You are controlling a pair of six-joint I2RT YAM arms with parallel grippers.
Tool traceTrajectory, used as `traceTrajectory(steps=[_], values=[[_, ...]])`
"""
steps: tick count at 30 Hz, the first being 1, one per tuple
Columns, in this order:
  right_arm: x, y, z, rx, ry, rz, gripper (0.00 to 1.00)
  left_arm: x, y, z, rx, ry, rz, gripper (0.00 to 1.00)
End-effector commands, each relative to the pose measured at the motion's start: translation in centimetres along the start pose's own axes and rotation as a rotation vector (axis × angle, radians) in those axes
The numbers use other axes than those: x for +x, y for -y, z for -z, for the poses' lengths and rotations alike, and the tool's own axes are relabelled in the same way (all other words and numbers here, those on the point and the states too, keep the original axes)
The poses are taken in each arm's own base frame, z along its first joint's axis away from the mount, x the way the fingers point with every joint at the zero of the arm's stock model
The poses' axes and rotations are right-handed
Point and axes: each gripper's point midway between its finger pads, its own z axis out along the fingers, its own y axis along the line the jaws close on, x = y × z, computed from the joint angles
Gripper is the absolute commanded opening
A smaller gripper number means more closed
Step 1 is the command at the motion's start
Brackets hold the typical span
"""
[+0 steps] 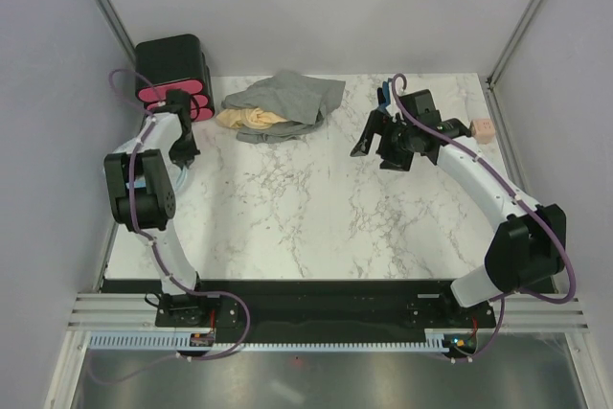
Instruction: Fold and stack the t-shirts
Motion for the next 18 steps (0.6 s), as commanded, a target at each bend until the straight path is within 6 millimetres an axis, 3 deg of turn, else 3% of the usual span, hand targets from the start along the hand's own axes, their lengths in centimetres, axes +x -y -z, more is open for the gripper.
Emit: traceTrajectory(steps=[1,7,12,18], values=[[0.1,-0.6,1.2,-0.030,0.035,0.000,0.98,-0.9,2.7,5.0,0.017,0.117,-0.067,0.02],[0.5,-0.2,1.6,-0.024,0.045,0.000,0.98,2.3,8.2,8.6,0.060,0.122,-0.234,0.02],[0.1,0.1,2.0,-0.004,0.072,0.017,0.98,4.3,11.0,10.7,0.131,0.122,-0.286,0.02],[-1.2,0.8,2.6,0.054,0.129,0.047,0.98,6.8,15.8,13.9,0.222,0.155,-0.406,0.02]])
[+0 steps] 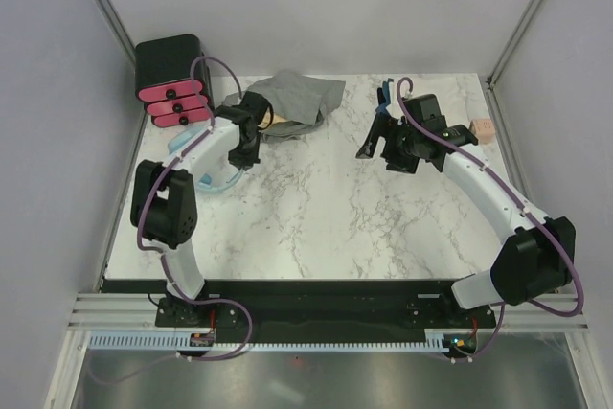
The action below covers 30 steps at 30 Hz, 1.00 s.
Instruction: Fold and stack the t-shirts
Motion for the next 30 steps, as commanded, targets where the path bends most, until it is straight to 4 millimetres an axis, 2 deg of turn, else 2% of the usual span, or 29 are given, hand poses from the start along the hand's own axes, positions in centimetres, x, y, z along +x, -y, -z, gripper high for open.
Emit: traceTrajectory(steps=[1,3,5,6,8,9,10,12,13,17,20,25,26,27,30], values=[[-2.4,0.2,1.7,0.052,0.116,0.045,0.98,-0.7,3.6,4.2,0.049,0.086,-0.061,0.02],[-2.9,0.5,2.0,0.074,0.136,0.048,0.98,-1.4,5.4,5.0,0.075,0.105,-0.087,0.02],[-3.9,0.8,2.6,0.098,0.177,0.044,0.98,-2.1,7.7,6.6,0.118,0.132,-0.119,0.02],[-4.2,1.0,2.7,0.104,0.188,0.042,0.98,-2.1,8.6,6.6,0.127,0.128,-0.135,0.02],[-5.1,1.3,3.2,0.121,0.222,0.030,0.98,-2.7,11.2,8.4,0.165,0.166,-0.188,0.02],[-5.4,1.4,3.4,0.121,0.229,0.027,0.98,-2.7,12.1,8.4,0.166,0.167,-0.217,0.02],[-5.7,1.5,3.6,0.124,0.236,0.021,0.98,-3.0,13.7,9.8,0.190,0.194,-0.248,0.02],[-6.6,2.6,4.2,0.160,0.268,0.003,0.98,-3.2,15.1,10.6,0.212,0.208,-0.275,0.02],[-7.0,2.9,4.7,0.166,0.282,-0.002,0.98,-3.4,16.6,11.4,0.239,0.221,-0.297,0.02],[-9.1,5.4,7.1,0.239,0.376,-0.049,0.98,-2.9,19.0,12.6,0.293,0.230,-0.339,0.02],[-10.0,6.3,8.4,0.262,0.412,-0.052,0.98,-2.0,20.5,13.2,0.310,0.236,-0.368,0.02],[-9.2,6.5,7.6,0.247,0.370,-0.057,0.98,-1.0,23.2,14.9,0.332,0.280,-0.413,0.02],[-8.9,6.5,7.5,0.242,0.362,-0.060,0.98,-1.2,23.6,14.6,0.320,0.283,-0.410,0.02],[-8.5,6.7,7.1,0.240,0.349,-0.069,0.98,-2.0,24.0,15.4,0.325,0.313,-0.397,0.02],[-8.0,6.6,6.6,0.228,0.323,-0.071,0.98,-4.2,24.8,15.5,0.309,0.366,-0.388,0.02]])
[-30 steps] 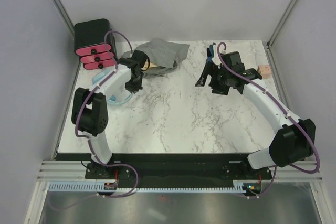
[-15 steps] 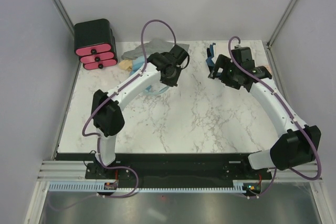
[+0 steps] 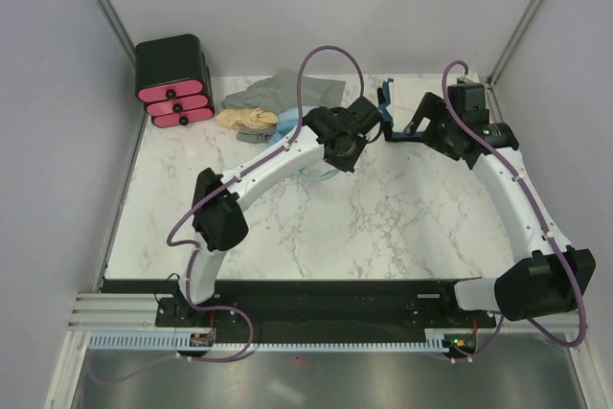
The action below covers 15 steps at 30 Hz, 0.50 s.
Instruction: Fold and stack the t-shirts
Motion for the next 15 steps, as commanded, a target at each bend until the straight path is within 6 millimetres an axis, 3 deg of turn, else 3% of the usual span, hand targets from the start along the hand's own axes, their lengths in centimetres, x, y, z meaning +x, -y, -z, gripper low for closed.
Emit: traceTrajectory(steps=[1,7,11,15], values=[[0.7,-0.4,0.3,-0.029,-0.027,0.005,0.98,-5.1,-1.3,1.1,-0.069,0.153,0.029,0.02],[1.6,0.1,0.2,-0.022,-0.055,0.018,0.98,-6.8,-3.6,-0.2,-0.131,0.180,0.129,0.02],[3.0,0.2,0.2,-0.039,-0.098,0.014,0.98,-8.6,-3.3,-1.1,-0.131,0.221,0.176,0.02],[3.8,0.5,0.1,-0.039,-0.124,0.015,0.98,-11.0,-2.8,-0.5,-0.104,0.301,0.216,0.02]])
